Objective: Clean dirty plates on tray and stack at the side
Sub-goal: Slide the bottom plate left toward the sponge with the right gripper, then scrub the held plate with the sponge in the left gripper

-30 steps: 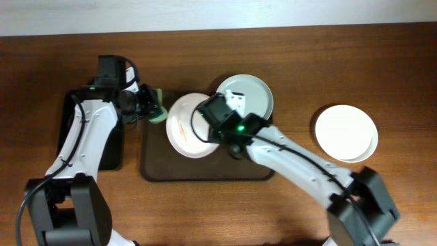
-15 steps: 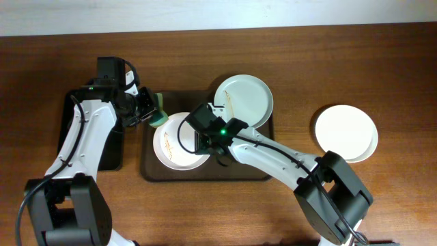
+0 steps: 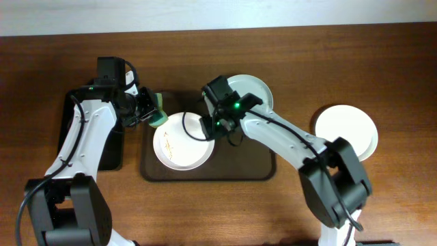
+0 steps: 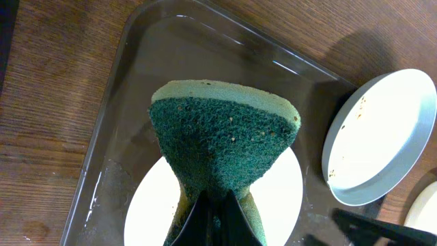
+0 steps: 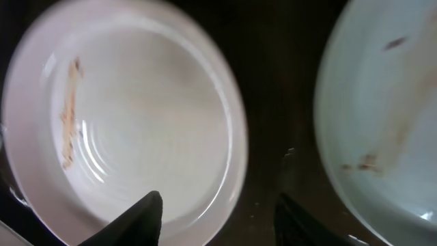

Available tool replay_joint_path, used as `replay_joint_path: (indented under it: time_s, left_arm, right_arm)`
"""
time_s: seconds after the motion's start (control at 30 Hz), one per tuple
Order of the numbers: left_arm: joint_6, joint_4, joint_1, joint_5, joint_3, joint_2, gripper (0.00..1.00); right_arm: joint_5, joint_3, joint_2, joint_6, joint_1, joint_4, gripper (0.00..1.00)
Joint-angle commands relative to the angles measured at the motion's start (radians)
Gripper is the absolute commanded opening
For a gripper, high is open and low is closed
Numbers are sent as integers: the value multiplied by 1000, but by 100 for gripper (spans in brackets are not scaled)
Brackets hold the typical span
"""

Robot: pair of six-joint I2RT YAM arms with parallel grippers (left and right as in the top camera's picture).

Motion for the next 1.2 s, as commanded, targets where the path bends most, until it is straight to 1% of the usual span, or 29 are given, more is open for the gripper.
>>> replay_joint_path:
  time_s: [0.0,0.1,0.2,0.4,0.57,0.67,0.77,0.93,0.97,1.03,1.1,1.17]
  left_arm:
    - [13,10,0,-10,8,3,1]
    - [13,8,0,-10,8,3,1]
    - [13,8,0,-11,8,3,1]
    - [13,9,0,-11,8,3,1]
    - [13,8,-2,-26,8,3,1]
    - [13,5,-10,-34,3,3,1]
    - [13,4,-15,-34,2,3,1]
    - [13,4,-18,-34,1,3,1]
    - [13,4,-18,-34,1,3,1]
    - [13,4,-18,-34,1,3,1]
    - [13,5,-18,-34,1,3,1]
    - [13,4,-18,-34,1,3,1]
  right_arm:
    - [-39,12,56,-69,25,11,52]
    - [-39,17,87,-56,26,49,50]
    - [-35,19,101,-49,25,74,43]
    - [12,19,125,23,24,106,40]
    - [69,19,125,137,26,142,23]
    - [87,19,134,244,26,142,9]
    - [86,18,143,289,27,134,4]
    - [60,18,143,353,29,85,4]
    - [76,18,143,413,32,33,4]
    - [71,18,143,423,33,2,4]
    - [71,18,143,422,32,7,4]
    - [71,18,143,422,32,13,13]
